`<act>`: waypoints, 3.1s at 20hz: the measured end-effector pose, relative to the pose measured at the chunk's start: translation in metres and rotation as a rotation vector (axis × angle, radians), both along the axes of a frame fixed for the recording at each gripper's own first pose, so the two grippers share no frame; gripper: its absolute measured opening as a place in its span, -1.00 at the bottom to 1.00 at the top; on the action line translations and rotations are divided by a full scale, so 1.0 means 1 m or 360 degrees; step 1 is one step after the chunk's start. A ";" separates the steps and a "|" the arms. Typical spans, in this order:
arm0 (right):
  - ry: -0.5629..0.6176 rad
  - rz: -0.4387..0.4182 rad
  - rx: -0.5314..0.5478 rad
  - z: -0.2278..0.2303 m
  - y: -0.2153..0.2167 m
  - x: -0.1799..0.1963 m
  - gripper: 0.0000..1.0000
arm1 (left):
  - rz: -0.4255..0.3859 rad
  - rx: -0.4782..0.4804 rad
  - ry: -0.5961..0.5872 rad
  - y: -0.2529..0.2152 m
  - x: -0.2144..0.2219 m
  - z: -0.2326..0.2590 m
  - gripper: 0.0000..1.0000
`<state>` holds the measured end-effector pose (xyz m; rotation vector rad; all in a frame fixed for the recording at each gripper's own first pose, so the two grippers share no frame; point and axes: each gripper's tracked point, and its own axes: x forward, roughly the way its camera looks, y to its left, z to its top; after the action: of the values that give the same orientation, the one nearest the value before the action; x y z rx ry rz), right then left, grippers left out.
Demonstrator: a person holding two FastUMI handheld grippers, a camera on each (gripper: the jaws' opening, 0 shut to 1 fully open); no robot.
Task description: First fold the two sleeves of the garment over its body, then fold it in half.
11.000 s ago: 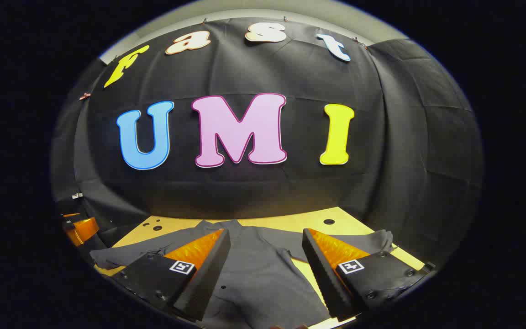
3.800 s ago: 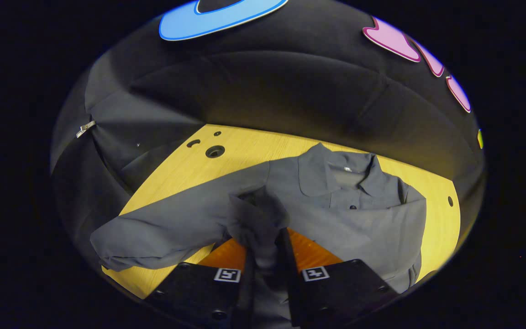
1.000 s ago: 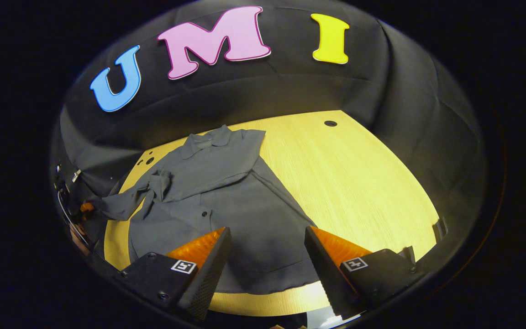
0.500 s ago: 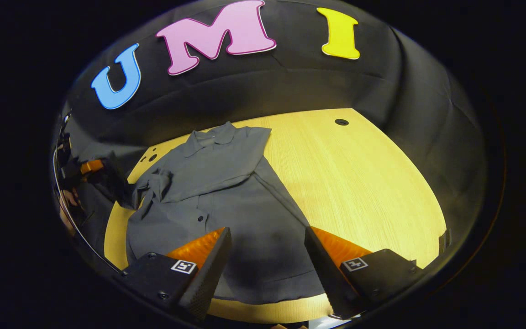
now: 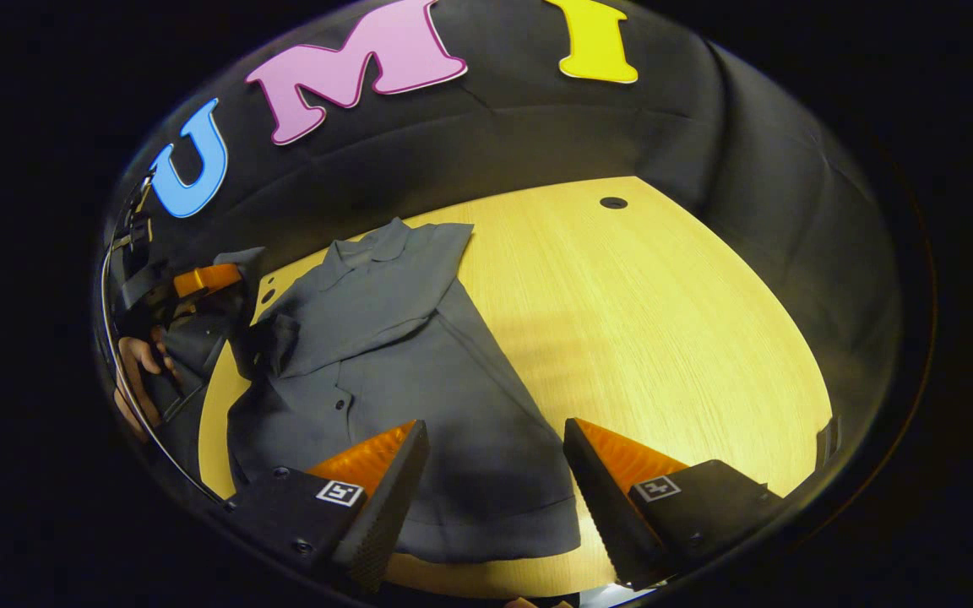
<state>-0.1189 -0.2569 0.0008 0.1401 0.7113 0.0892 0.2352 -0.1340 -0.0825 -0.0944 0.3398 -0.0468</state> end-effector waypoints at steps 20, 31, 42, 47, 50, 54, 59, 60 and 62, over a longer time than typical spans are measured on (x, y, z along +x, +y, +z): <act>0.0100 -0.0156 0.0004 -0.020 -0.063 0.017 0.99 | -0.0443 -0.0164 0.0240 -0.171 0.022 -0.061 -0.55; 0.0249 -0.0021 0.0067 -0.046 -0.012 -0.002 0.99 | -0.0264 0.0050 0.0218 -0.014 -0.086 -0.069 0.83; 0.0432 -0.0042 -0.0025 -0.098 -0.015 -0.039 0.99 | 0.0065 0.0219 0.0571 0.155 -0.244 -0.167 0.92; 0.0474 0.0036 -0.0093 -0.107 0.005 -0.058 0.99 | 0.0096 0.0171 0.0657 0.166 -0.277 -0.195 0.93; 0.0494 0.0131 -0.0134 -0.109 0.026 -0.070 0.99 | 0.0076 0.0142 0.0703 0.159 -0.284 -0.207 0.93; 0.0493 0.0258 -0.0163 -0.112 0.060 -0.079 0.99 | 0.0031 0.0169 0.0698 0.146 -0.282 -0.210 0.94; 0.0453 0.0379 -0.0319 -0.116 0.076 -0.080 0.99 | -0.0074 0.0291 0.0725 0.127 -0.282 -0.214 0.95; 0.0445 0.0384 -0.0352 -0.117 0.075 -0.081 0.99 | -0.0112 0.0317 0.0725 0.123 -0.282 -0.216 0.95; 0.0429 0.0395 -0.0400 -0.119 0.075 -0.080 0.98 | -0.0143 0.0332 0.0722 0.118 -0.283 -0.214 0.89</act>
<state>-0.1987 -0.1821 -0.1182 -0.1813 1.0003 0.2199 -0.0474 -0.0157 -0.2968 0.1200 0.7998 -0.0786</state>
